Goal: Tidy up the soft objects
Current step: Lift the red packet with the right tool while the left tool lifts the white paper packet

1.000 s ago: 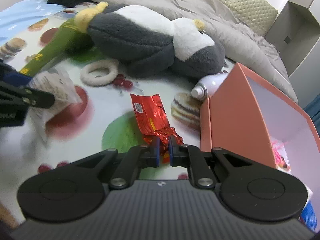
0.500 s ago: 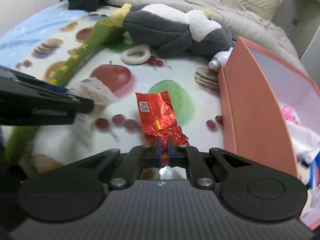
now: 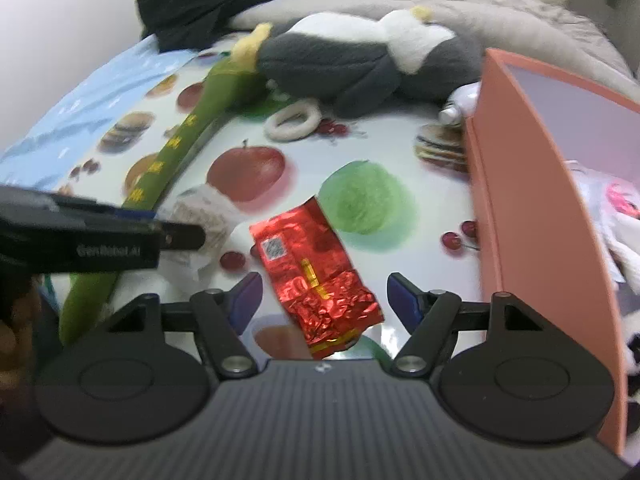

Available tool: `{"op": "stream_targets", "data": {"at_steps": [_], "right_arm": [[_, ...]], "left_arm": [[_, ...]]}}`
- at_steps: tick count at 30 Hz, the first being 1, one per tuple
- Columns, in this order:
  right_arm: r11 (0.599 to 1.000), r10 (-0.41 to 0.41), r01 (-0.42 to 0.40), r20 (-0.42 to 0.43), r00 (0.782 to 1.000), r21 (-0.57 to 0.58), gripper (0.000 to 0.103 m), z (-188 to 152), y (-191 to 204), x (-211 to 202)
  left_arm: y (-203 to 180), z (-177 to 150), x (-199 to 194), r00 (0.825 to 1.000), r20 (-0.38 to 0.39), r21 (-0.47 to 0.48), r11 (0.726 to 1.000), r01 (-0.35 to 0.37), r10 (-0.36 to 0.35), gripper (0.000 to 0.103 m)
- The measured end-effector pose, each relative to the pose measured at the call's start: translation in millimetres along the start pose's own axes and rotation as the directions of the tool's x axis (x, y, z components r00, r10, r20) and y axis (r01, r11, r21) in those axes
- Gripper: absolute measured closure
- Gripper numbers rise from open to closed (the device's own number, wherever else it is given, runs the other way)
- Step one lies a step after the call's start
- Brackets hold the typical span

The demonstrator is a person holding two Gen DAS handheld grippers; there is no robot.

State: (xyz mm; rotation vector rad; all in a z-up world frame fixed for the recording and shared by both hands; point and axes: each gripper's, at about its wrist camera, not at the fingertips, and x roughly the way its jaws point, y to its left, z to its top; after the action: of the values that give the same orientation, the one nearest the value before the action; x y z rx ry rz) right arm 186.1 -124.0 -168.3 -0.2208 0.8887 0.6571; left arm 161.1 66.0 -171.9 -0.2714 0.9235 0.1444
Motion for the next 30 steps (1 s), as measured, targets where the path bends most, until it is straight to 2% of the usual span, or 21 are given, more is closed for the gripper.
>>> {"op": "stream_targets", "data": {"at_steps": [7,11,16,20,30], "right_arm": [[0.997,0.008,-0.010,-0.025,1.000,-0.073,0.032,-4,0,18],[0.995,-0.034,0.029,-0.041,0.999,-0.100,0.032,-6,-1,27],[0.996,-0.018,0.015,-0.036,0.999,-0.088,0.033,-9,-3,27],[0.997,-0.009,0.007,-0.029,1.000,-0.077,0.038,-10,-3,25],[0.997,-0.065,0.064,-0.014,0.998,-0.044,0.041,-14,4,12]], "left_arm": [[1,0,0,1.000,-0.002,-0.004,1.000,-0.005,0.005,0.069],[1,0,0,1.000,-0.003,-0.007,1.000,-0.003,0.003,0.069],[0,-2,-1,1.000,-0.007,-0.018,1.000,0.002,-0.002,0.069],[-1,-3,-2,1.000,-0.005,-0.018,1.000,0.000,0.000,0.069],[-2,-7,-9,1.000,0.000,-0.025,1.000,0.003,-0.003,0.069]]}}
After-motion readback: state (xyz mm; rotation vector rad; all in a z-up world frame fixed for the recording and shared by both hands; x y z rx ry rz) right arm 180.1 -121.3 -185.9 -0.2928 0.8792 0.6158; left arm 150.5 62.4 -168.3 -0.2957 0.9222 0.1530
